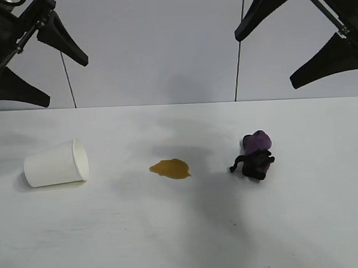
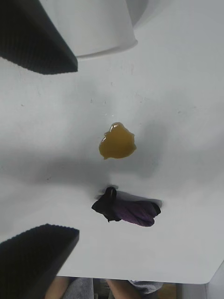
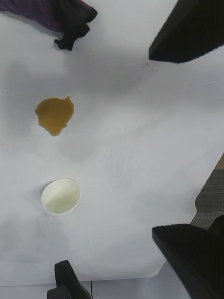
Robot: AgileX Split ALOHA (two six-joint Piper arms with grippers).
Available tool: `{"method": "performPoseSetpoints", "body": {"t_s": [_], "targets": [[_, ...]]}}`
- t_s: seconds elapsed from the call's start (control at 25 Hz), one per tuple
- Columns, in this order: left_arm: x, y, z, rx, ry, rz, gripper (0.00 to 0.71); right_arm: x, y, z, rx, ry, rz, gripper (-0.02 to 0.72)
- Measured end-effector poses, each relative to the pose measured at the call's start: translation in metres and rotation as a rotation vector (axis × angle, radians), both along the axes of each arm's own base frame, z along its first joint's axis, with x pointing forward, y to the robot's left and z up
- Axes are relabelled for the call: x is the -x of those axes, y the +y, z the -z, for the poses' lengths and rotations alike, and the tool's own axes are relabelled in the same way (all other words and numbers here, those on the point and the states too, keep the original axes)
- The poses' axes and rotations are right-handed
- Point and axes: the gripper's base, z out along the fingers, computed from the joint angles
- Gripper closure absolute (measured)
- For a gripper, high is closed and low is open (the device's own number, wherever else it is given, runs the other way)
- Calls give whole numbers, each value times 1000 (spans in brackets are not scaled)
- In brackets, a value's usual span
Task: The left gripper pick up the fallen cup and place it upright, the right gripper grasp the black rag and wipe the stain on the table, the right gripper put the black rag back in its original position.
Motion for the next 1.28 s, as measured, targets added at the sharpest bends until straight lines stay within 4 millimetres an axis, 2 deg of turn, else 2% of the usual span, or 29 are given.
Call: {"method": "performPoseSetpoints", "body": {"t_s": [0.96,1.16,1.28], "targets": [[0,0,0,0,-1,8,80,0,0,0,0,0,0,54],[9,-4,0,-10,-31,184,80,0,0,0,0,0,0,54],[17,-6,0,-33,-107,387,80,0,0,0,0,0,0,54]]}}
